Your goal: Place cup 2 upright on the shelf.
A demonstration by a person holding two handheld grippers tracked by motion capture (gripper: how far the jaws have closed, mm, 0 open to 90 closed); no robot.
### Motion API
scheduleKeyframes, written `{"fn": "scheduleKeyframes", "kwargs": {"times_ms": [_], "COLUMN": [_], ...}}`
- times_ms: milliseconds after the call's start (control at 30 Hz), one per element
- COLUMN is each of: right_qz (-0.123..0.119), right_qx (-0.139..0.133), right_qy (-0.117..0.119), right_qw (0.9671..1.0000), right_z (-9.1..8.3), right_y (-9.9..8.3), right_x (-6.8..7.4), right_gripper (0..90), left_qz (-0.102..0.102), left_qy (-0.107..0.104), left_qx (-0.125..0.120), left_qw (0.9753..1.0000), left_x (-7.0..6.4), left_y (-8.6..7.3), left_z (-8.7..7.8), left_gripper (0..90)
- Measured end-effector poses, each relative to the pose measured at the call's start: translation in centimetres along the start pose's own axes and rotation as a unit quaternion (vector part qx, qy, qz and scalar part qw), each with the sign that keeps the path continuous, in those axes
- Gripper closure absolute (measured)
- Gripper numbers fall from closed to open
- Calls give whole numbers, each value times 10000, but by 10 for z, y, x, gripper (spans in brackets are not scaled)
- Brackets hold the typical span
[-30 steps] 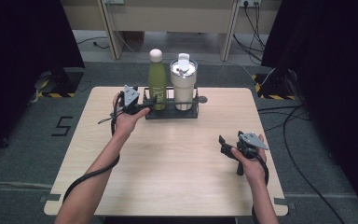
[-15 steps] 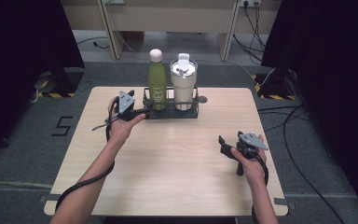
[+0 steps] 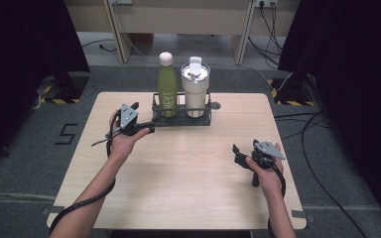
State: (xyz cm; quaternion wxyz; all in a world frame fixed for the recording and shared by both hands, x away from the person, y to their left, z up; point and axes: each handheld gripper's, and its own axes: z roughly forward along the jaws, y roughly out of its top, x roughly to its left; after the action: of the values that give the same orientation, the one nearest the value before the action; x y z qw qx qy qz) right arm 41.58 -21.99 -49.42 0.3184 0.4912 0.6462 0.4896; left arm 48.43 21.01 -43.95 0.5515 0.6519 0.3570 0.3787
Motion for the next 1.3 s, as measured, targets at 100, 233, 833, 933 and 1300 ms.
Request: {"fn": "scheduleKeyframes", "kwargs": {"times_ms": [100,233,833,933,1300], "right_qz": [6,9,8,5,1], "right_qx": [5,7,18,15,33], "right_qy": [-2,-6,-16,-12,-12], "right_qw": [10000,10000,10000,10000,10000], "right_z": [0,-1,-1,-1,0], "right_y": [0,0,0,0,-1], "right_x": [0,0,0,0,1], "right_gripper": [147,147,147,147,147], "left_qz": [-2,14,-17,-1,18], "left_qy": [0,-4,-61,-67,-48], "left_qx": [22,10,45,78,130], "left_qw": [10000,10000,10000,9999,9999], "left_x": [1,1,-1,-1,0], "left_y": [-3,-5,-23,-27,-38], "left_z": [-4,-10,-41,-46,-65], "left_gripper": [111,112,115,116,117]}}
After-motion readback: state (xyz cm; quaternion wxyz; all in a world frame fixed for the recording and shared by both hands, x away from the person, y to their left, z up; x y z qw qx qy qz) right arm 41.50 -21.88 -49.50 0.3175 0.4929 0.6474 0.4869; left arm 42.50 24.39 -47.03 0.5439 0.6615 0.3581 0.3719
